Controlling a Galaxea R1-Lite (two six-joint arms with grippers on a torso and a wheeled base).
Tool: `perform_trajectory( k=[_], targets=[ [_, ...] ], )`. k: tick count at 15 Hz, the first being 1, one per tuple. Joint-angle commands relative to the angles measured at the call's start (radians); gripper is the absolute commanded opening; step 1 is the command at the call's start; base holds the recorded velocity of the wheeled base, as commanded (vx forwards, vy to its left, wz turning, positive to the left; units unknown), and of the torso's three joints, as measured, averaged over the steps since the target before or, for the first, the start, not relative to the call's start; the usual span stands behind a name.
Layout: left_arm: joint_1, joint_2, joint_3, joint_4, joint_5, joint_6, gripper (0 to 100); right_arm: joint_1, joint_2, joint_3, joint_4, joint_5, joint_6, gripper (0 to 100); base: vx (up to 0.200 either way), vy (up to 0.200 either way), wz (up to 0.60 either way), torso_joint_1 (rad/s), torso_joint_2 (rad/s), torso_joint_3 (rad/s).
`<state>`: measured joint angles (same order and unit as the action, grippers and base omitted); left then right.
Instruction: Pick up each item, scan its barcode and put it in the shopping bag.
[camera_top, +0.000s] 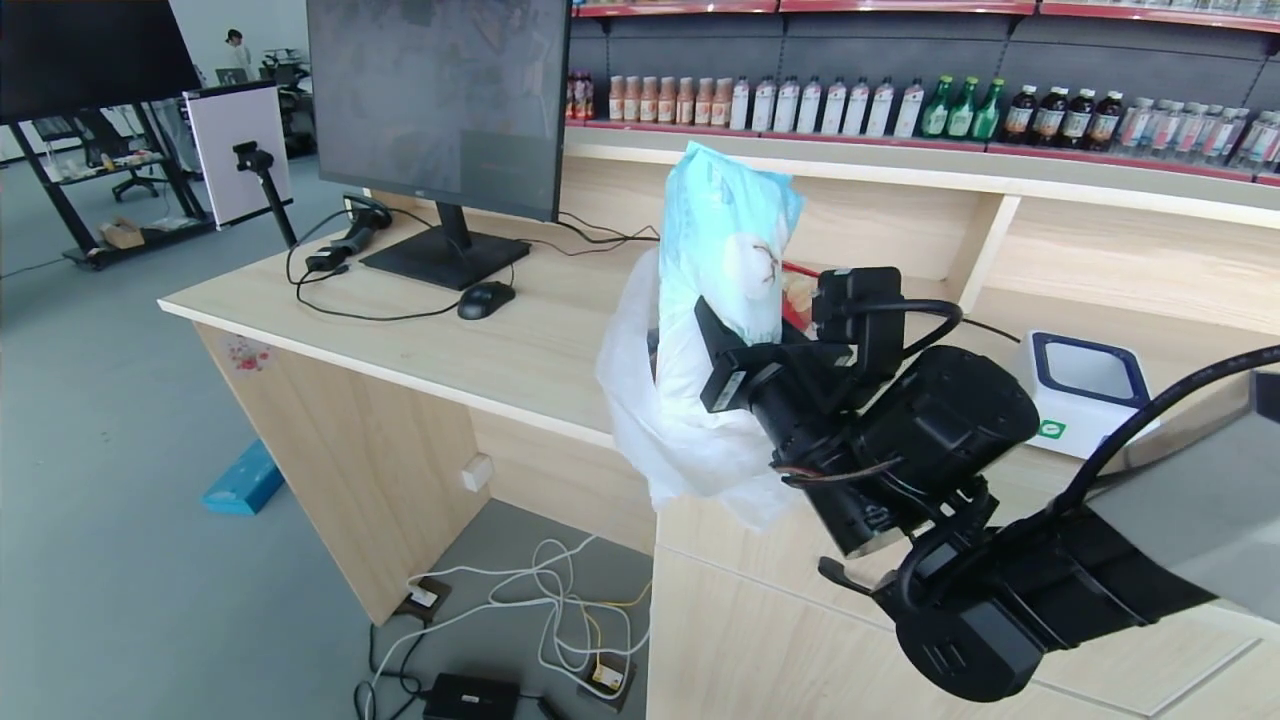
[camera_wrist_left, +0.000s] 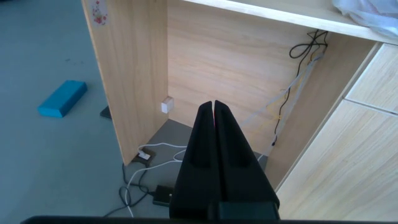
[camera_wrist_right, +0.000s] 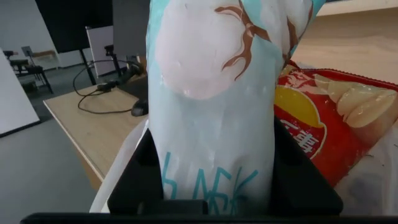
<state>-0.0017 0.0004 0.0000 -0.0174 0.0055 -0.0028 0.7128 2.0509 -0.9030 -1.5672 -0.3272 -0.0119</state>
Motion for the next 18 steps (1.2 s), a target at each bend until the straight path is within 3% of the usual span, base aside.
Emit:
perform_trajectory(
  k=[1, 7, 14, 18],
  targets=[
    [0.0, 0.0, 0.0, -0.001, 0.001, 0.0, 0, -0.022, 0.0, -0.001, -0.004, -0.001, 0.001, 0, 0.0, 0.0, 0.0, 0.0, 0.0, 0.0],
    [0.002, 0.0, 0.0, -0.001, 0.001, -0.002, 0, -0.153, 0.026, 0.076, -0.004, -0.036, 0.01, 0, 0.0, 0.0, 0.0, 0.0, 0.0, 0.0],
    [0.002, 0.0, 0.0, -0.002, 0.002, -0.002, 0, -0.033, 0.066, 0.026, -0.004, -0.033, 0.018, 0, 0.0, 0.0, 0.0, 0.0, 0.0, 0.0],
    [0.0, 0.0, 0.0, -0.001, 0.001, -0.002, 0, -0.049, 0.075, 0.029, -0.004, -0.033, 0.02, 0, 0.0, 0.0, 0.0, 0.0, 0.0, 0.0]
  ],
)
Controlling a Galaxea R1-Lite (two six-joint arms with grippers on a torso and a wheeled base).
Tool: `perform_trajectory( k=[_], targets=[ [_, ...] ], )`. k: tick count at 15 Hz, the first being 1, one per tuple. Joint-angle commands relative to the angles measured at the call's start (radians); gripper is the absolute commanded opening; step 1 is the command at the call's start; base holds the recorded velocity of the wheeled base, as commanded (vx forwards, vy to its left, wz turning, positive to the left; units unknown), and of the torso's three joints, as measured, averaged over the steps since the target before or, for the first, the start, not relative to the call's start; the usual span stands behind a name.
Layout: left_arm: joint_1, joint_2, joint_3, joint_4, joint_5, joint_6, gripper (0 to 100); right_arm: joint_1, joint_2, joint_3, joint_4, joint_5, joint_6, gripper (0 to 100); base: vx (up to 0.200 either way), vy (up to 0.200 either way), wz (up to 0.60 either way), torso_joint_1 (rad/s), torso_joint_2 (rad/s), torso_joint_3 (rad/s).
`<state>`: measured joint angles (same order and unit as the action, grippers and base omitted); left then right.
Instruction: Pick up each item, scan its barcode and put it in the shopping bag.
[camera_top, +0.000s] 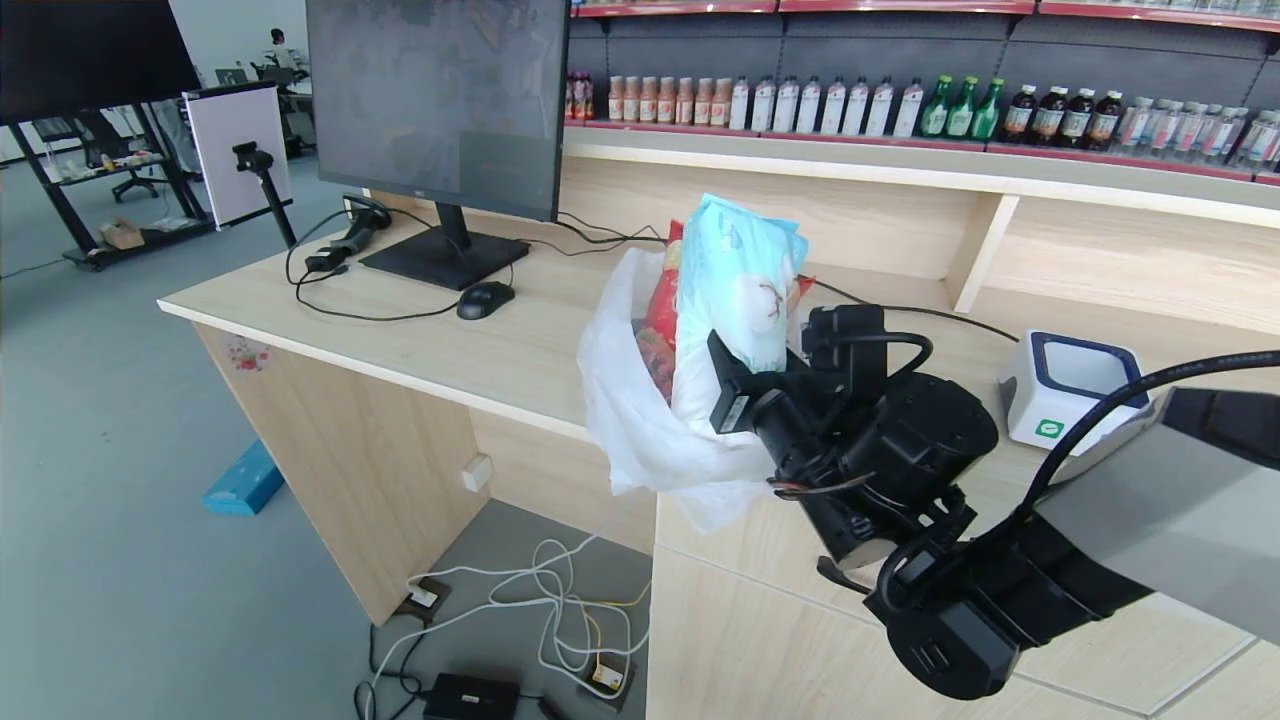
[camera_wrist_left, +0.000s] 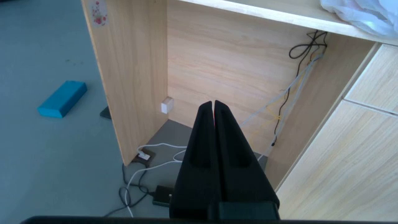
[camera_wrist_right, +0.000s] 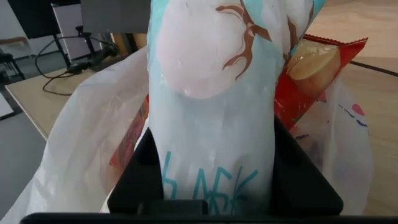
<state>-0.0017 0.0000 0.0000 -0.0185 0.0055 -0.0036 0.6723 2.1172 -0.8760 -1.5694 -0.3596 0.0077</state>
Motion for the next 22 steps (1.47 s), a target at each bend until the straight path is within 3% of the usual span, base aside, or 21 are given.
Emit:
perform_trajectory(
  k=[1, 11, 12, 22],
  targets=[
    [0.0, 0.0, 0.0, 0.0, 0.001, 0.001, 0, -0.019, 0.007, 0.003, -0.001, -0.001, 0.0, 0, 0.0, 0.0, 0.0, 0.0, 0.0, 0.0],
    [0.002, 0.0, 0.0, -0.006, 0.002, 0.001, 0, -0.05, 0.001, 0.031, -0.001, -0.002, 0.006, 0, 0.0, 0.0, 0.0, 0.0, 0.0, 0.0],
    [0.0, 0.0, 0.0, -0.006, 0.002, 0.001, 0, -0.05, 0.0, 0.031, -0.001, -0.002, 0.006, 100, 0.0, 0.0, 0.0, 0.0, 0.0, 0.0],
    [0.0, 0.0, 0.0, -0.004, 0.002, 0.001, 0, -0.048, -0.025, 0.005, -0.001, -0.001, 0.011, 100, 0.0, 0.0, 0.0, 0.0, 0.0, 0.0]
  ],
)
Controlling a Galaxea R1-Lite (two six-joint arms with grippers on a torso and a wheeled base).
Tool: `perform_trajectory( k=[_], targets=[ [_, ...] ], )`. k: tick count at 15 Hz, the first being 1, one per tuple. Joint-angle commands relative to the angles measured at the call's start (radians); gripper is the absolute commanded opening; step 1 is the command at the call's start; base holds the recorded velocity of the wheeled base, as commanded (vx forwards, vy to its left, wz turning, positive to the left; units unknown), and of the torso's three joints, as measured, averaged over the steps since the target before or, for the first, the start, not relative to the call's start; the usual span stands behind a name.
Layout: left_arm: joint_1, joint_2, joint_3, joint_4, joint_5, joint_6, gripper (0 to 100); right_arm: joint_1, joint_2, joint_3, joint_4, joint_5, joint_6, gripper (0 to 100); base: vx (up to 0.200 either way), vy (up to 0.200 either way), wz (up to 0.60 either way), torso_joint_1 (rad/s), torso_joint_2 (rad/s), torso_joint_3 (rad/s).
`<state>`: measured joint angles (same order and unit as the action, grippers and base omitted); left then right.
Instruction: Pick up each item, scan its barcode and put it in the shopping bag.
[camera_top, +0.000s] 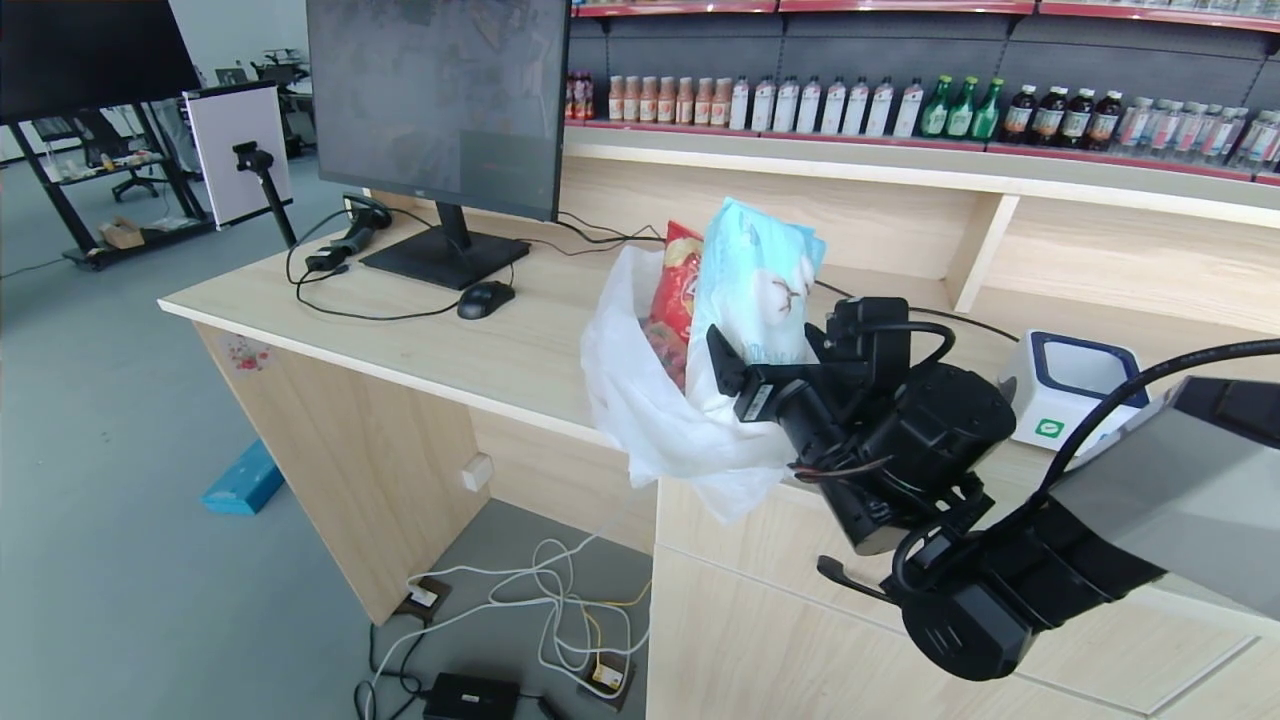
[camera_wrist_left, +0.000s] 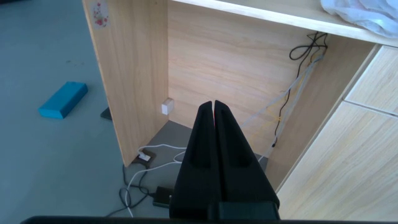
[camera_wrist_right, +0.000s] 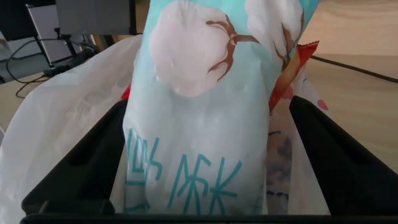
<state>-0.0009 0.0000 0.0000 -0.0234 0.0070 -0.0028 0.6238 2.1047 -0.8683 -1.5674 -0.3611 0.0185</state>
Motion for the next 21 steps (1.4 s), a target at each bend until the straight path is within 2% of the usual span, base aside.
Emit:
perform_trajectory(
  k=[1, 16, 21],
  targets=[
    [-0.001, 0.0, 0.0, 0.0, 0.001, 0.0, 0, 0.001, -0.02, -0.003, -0.003, 0.001, -0.002, 100, 0.0, 0.0, 0.0, 0.0, 0.0, 0.0],
    [-0.001, 0.0, 0.0, 0.005, 0.001, 0.0, 0, 0.004, -0.097, -0.009, -0.003, 0.008, -0.002, 100, 0.0, 0.0, 0.0, 0.0, 0.0, 0.0],
    [-0.001, 0.0, 0.0, 0.007, 0.001, 0.0, 0, -0.006, -0.227, 0.091, -0.003, 0.008, -0.003, 100, 0.0, 0.0, 0.0, 0.0, 0.0, 0.0]
  ],
)
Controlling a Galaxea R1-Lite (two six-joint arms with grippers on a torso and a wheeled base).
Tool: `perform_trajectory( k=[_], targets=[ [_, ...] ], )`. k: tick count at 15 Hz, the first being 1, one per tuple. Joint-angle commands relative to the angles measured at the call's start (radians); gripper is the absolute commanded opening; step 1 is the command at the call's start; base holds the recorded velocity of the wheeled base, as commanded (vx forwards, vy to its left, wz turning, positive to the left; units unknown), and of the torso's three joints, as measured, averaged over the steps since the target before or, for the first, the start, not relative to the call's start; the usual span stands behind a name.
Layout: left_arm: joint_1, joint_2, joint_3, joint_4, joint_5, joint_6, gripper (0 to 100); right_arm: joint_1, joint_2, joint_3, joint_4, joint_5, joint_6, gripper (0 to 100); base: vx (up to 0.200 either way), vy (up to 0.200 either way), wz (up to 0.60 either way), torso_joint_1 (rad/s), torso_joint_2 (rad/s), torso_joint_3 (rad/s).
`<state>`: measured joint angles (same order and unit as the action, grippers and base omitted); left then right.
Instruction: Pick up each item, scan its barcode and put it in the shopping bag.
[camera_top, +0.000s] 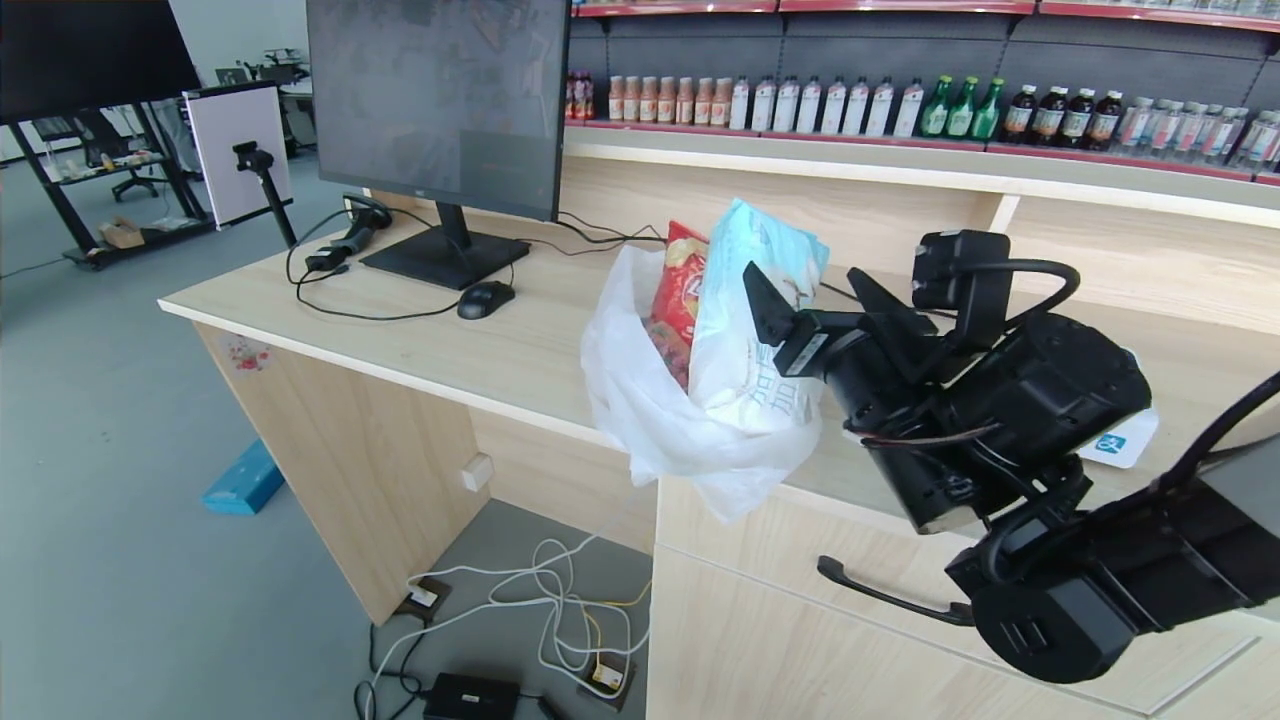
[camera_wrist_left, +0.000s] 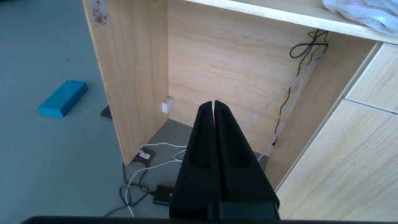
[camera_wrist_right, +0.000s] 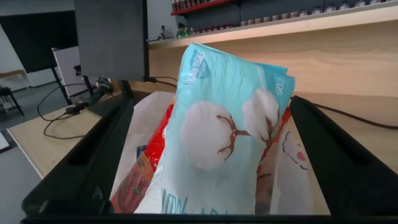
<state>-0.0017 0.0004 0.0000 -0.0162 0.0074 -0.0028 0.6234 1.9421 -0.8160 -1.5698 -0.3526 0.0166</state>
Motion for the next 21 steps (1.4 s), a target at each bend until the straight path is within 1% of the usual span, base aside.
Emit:
perform_trajectory(
  k=[1, 3, 5, 6, 7, 8, 9, 10, 12, 13, 14, 15, 16, 17, 18, 19, 20, 21],
  targets=[
    [0.0, 0.0, 0.0, -0.001, 0.0, 0.0, 0, -0.013, -0.12, 0.089, -0.001, 0.0, -0.006, 100, 0.0, 0.0, 0.0, 0.0, 0.0, 0.0],
    [0.0, 0.0, 0.0, -0.001, 0.0, 0.0, 0, -0.007, -0.201, 0.172, -0.001, 0.012, -0.014, 100, 0.0, 0.0, 0.0, 0.0, 0.0, 0.0],
    [0.0, 0.0, 0.0, -0.001, 0.0, 0.0, 0, -0.004, -0.321, 0.325, -0.001, 0.021, -0.026, 100, 0.0, 0.0, 0.0, 0.0, 0.0, 0.0],
    [0.0, 0.0, 0.0, -0.001, 0.0, 0.0, 0, -0.004, -0.423, 0.431, -0.001, 0.021, -0.026, 100, 0.0, 0.0, 0.0, 0.0, 0.0, 0.0],
    [0.0, 0.0, 0.0, -0.001, 0.0, 0.0, 0, -0.002, -0.465, 0.474, -0.001, 0.021, -0.026, 100, 0.0, 0.0, 0.0, 0.0, 0.0, 0.0],
    [0.0, 0.0, 0.0, -0.001, 0.0, 0.0, 0, -0.002, -0.603, 0.638, -0.001, 0.023, -0.027, 100, 0.0, 0.0, 0.0, 0.0, 0.0, 0.0],
    [0.0, 0.0, 0.0, -0.001, 0.0, 0.0, 0, -0.004, -0.686, 0.771, -0.001, 0.023, -0.026, 100, 0.0, 0.0, 0.0, 0.0, 0.0, 0.0],
    [0.0, 0.0, 0.0, 0.001, 0.0, 0.001, 0, -0.004, -0.721, 0.816, -0.001, 0.023, -0.024, 100, 0.0, 0.0, 0.0, 0.0, 0.0, 0.0],
    [0.0, 0.0, 0.0, 0.002, 0.0, 0.003, 0, -0.013, -0.804, 0.816, 0.002, 0.007, -0.01, 100, 0.0, 0.0, 0.0, 0.0, 0.0, 0.0],
    [0.0, 0.0, 0.0, 0.002, -0.001, 0.003, 0, -0.013, -0.838, 0.816, 0.045, -0.011, -0.017, 100, 0.0, 0.0, 0.0, 0.0, 0.0, 0.0],
    [0.0, 0.0, 0.0, 0.002, -0.001, 0.003, 0, -0.011, -0.931, 0.816, 0.192, -0.005, -0.049, 100, 0.0, 0.0, 0.0, 0.0, 0.0, 0.0],
    [0.0, 0.0, 0.0, 0.002, 0.0, 0.0, 0, -0.008, -1.062, 0.816, 0.393, 0.021, -0.095, 100, 0.0, 0.0, 0.0, 0.0, 0.0, 0.0],
    [0.0, 0.0, 0.0, 0.002, -0.001, 0.0, 0, -0.008, -1.266, 0.816, 0.706, 0.078, -0.104, 100, 0.0, 0.0, 0.0, 0.0, 0.0, 0.0],
    [0.0, 0.0, 0.0, 0.002, 0.0, 0.0, 0, -0.008, -1.424, 0.805, 0.941, 0.13, -0.115, 100, 0.0, 0.0, 0.0, 0.0, 0.0, 0.0],
    [0.0, 0.0, 0.0, 0.001, 0.0, 0.0, 0, -0.008, -1.539, 0.781, 1.123, 0.179, -0.135, 100, 0.0, 0.0, 0.0, 0.0, 0.0, 0.0],
    [0.0, 0.0, 0.0, 0.002, 0.0, 0.0, 0, -0.01, -1.683, 0.722, 1.393, 0.198, -0.145, 100, 0.0, 0.0, 0.0, 0.0, 0.0, 0.0],
    [0.0, 0.0, 0.0, 0.002, 0.0, -0.002, 0, -0.01, -1.747, 0.692, 1.541, 0.204, -0.153, 100, 0.0, 0.0, 0.0, 0.0, 0.0, 0.0],
    [0.002, 0.0, 0.0, 0.002, 0.0, -0.005, 0, -0.008, -1.792, 0.699, 1.59, 0.216, -0.155, 100, 0.0, 0.0, 0.0, 0.0, 0.0, 0.0]
  ],
)
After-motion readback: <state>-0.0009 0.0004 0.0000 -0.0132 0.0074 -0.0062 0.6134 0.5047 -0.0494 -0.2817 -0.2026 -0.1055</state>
